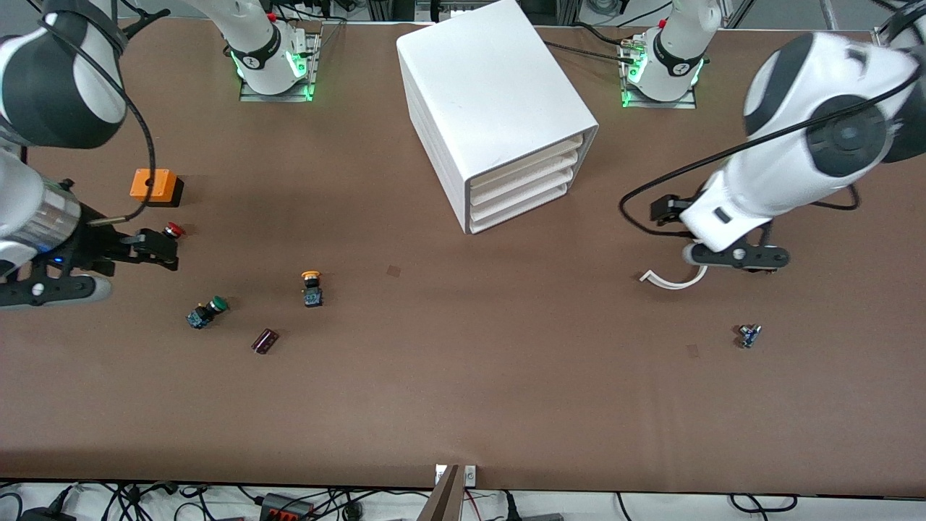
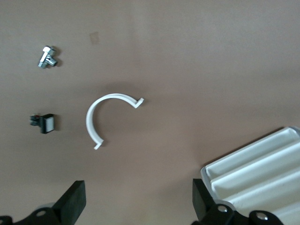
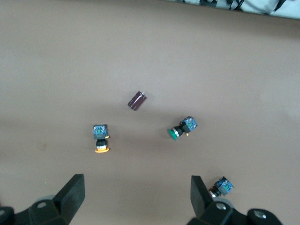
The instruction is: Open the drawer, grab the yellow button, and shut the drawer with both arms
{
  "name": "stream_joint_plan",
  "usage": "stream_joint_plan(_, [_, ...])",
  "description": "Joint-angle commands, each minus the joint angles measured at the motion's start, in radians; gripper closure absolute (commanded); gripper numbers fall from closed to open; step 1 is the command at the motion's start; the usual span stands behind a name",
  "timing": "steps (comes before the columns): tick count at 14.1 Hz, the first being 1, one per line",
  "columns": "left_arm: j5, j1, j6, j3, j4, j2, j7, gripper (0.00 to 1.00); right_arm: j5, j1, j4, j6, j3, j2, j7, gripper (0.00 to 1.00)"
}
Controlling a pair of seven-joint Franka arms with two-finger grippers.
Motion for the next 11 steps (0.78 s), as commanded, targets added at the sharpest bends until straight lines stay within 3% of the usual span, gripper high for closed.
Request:
stream_joint_plan(1, [0.008, 0.022, -0.06, 0.036, 0.054, -0.039, 0.149, 0.0, 0.082, -0.078, 0.013, -0.012, 0.023, -0.053, 0.009, 0.0])
stream_joint_plan(2, [-0.02, 0.022, -0.06, 0.077, 0.051, -0.059, 0.224, 0.0, 0.091, -0.121, 0.009, -0.02, 0.051, -0.07, 0.026, 0.0])
stream_joint_plan(4, [-0.117, -0.078, -0.049, 0.277, -0.001, -0.135, 0.335, 0.0, 0.078, -0.188, -0.022, -0.04, 0.092, -0.101, 0.031, 0.0])
stream_joint_plan(5, [-0.126, -0.117, -0.038, 0.336, -0.036, -0.163, 0.352, 0.0, 0.047, -0.227, -0.042, -0.049, 0.12, -0.118, 0.029, 0.0])
stream_joint_plan(7, [-0.127, -0.131, 0.099, 0.36, -0.164, -0.257, 0.305, 0.0, -0.019, -0.325, -0.077, -0.054, 0.219, -0.15, 0.028, 0.0])
stream_joint_plan(9, [-0.125, -0.139, 0.25, 0.364, -0.304, -0.332, 0.271, 0.0, -0.051, -0.34, -0.088, -0.063, 0.24, -0.165, 0.026, 0.0])
stream_joint_plan(11, [-0.124, -0.14, 0.276, 0.364, -0.338, -0.335, 0.266, 0.0, -0.06, -0.337, -0.088, -0.103, 0.241, -0.165, 0.037, 0.0])
